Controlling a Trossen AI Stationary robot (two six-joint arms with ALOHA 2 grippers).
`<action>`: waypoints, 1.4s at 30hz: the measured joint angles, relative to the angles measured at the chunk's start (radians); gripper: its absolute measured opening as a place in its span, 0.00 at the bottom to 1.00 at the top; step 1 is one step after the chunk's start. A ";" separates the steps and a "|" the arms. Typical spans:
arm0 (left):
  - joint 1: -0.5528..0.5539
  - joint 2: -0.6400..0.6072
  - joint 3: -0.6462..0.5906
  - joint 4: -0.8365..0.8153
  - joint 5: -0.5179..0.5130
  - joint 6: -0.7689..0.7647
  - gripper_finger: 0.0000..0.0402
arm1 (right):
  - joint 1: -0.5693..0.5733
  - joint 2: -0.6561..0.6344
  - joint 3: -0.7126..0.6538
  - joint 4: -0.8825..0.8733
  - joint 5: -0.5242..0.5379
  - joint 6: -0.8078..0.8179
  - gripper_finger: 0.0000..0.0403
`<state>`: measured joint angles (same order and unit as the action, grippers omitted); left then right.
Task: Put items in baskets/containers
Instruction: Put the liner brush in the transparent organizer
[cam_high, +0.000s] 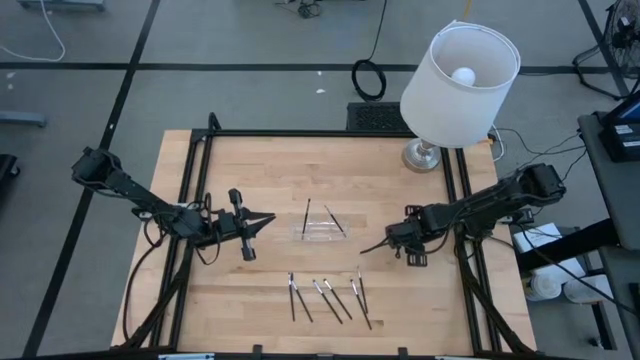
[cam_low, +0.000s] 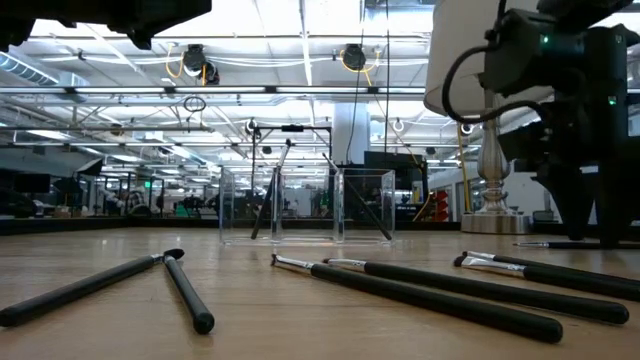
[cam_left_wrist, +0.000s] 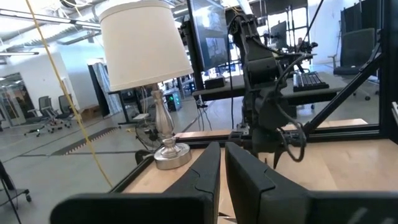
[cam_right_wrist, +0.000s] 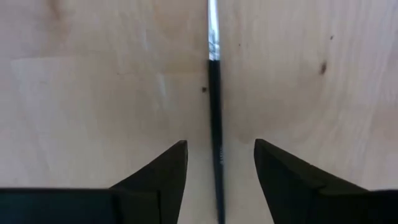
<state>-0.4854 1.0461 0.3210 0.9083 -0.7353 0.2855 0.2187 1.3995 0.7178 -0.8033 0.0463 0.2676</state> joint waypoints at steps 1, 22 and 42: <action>0.000 0.000 0.000 0.000 0.000 0.000 0.09 | -0.004 0.000 -0.009 0.011 0.000 -0.001 0.43; 0.000 0.000 0.000 0.008 0.000 -0.001 0.09 | -0.056 0.025 -0.112 0.125 -0.059 0.008 0.29; -0.001 0.000 0.000 0.009 0.000 -0.001 0.09 | -0.050 0.101 -0.063 0.081 -0.073 0.050 0.01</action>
<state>-0.4862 1.0462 0.3210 0.9169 -0.7349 0.2848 0.1684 1.5007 0.6544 -0.7225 -0.0264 0.3175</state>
